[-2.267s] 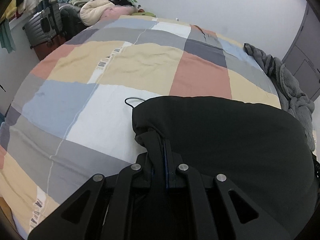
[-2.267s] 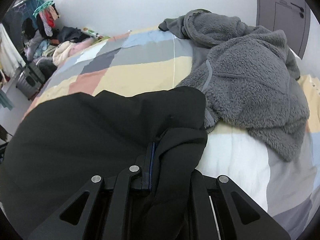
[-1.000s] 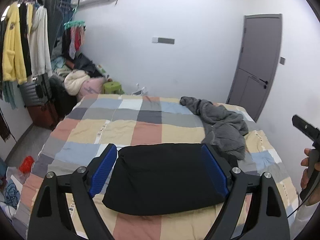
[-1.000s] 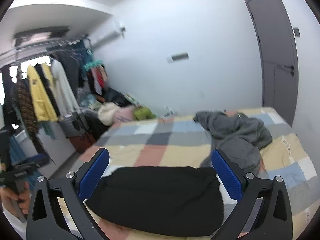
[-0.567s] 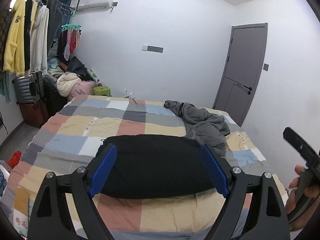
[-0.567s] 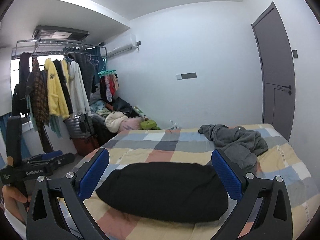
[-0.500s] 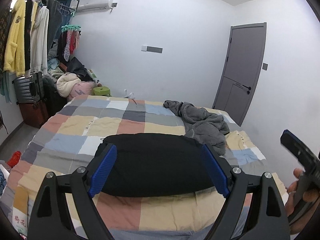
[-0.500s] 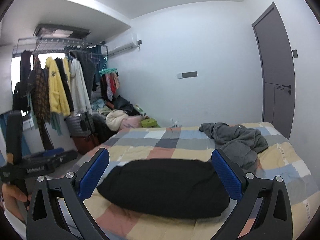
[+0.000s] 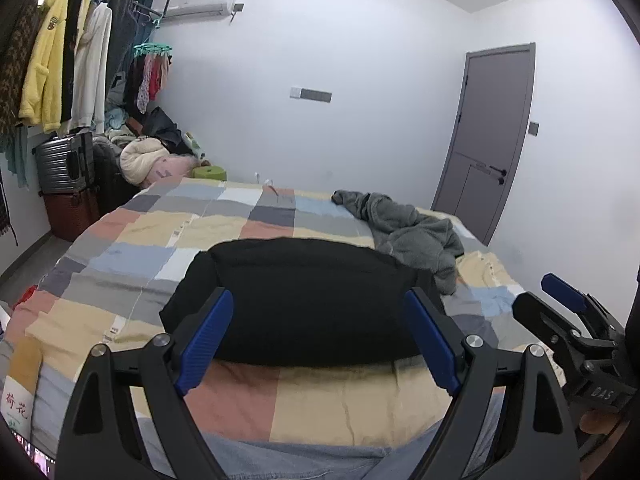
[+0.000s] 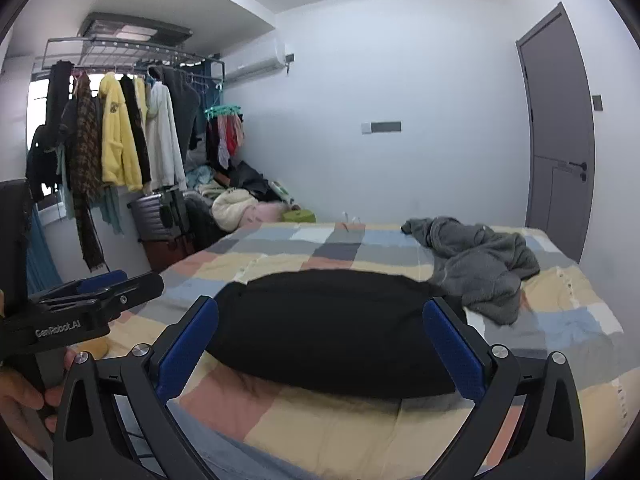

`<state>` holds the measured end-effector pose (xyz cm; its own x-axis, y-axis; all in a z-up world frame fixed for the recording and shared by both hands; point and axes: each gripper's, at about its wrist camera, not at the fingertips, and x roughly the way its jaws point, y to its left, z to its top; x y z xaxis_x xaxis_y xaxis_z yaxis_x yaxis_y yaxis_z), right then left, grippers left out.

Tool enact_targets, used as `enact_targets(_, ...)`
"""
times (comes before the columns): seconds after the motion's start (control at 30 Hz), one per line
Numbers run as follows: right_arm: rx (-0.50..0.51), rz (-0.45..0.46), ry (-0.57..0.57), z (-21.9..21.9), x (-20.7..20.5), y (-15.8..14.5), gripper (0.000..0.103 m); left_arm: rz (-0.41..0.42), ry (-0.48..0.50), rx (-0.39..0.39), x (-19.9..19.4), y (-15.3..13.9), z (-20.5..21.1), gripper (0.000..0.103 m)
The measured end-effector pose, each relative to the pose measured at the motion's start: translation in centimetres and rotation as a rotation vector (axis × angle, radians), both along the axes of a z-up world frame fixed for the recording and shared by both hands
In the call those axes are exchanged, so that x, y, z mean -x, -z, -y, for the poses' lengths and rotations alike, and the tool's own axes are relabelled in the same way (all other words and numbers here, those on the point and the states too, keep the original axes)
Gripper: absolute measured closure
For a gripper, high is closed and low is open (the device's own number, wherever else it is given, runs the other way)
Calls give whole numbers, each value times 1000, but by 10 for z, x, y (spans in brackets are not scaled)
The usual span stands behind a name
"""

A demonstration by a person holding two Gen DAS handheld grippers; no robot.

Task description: Fold large clothes

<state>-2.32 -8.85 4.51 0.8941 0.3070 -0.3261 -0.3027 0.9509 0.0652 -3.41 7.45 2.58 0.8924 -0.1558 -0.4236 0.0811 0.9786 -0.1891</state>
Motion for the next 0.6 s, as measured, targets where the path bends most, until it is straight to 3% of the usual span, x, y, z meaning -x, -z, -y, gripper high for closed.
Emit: enact_targets(0.6, 4, -72, 49, 10, -11, 25, 0, -42, -46, -33, -12, 23, 6, 15)
